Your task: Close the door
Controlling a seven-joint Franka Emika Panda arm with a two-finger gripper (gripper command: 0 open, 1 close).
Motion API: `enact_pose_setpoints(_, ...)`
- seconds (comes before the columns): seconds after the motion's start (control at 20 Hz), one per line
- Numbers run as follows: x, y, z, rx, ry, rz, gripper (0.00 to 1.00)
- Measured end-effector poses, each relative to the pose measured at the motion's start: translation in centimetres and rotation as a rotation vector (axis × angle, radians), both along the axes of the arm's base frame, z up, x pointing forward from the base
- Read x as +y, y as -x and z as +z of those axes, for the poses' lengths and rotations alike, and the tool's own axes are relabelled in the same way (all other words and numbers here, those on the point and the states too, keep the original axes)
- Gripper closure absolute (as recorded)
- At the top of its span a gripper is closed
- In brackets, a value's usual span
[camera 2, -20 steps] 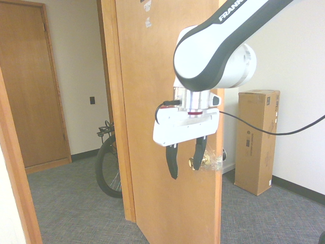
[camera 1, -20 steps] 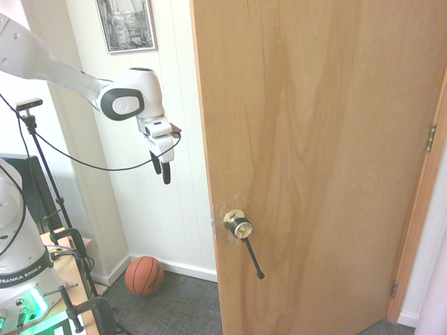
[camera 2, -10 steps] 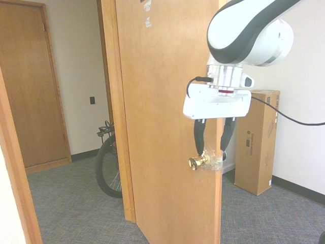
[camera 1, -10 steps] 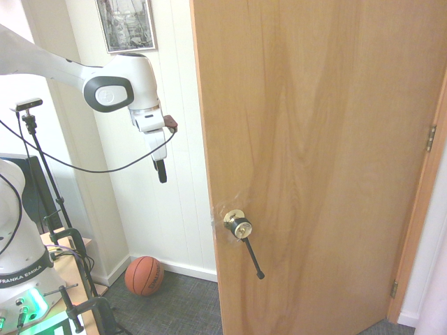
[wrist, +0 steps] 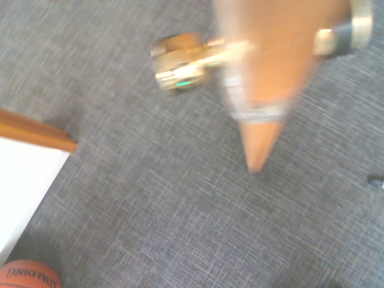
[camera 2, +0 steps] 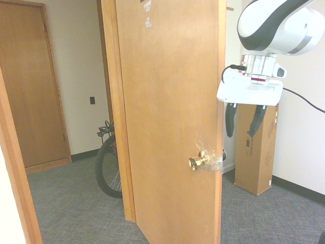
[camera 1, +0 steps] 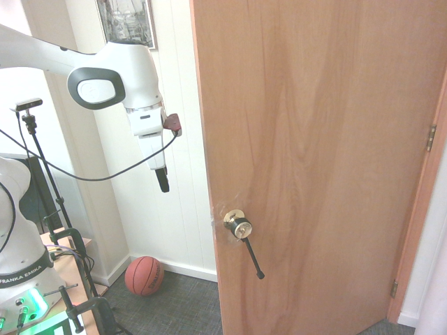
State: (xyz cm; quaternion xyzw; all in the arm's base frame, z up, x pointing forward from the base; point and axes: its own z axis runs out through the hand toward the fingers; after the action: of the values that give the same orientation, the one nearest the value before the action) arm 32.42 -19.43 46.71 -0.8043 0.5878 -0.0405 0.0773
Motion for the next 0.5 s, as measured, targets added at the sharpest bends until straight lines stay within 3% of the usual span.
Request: enact_pose_setpoints(0.5, -9.7, 2.0, -1.1, 0.0, -0.04, -0.162, 0.0)
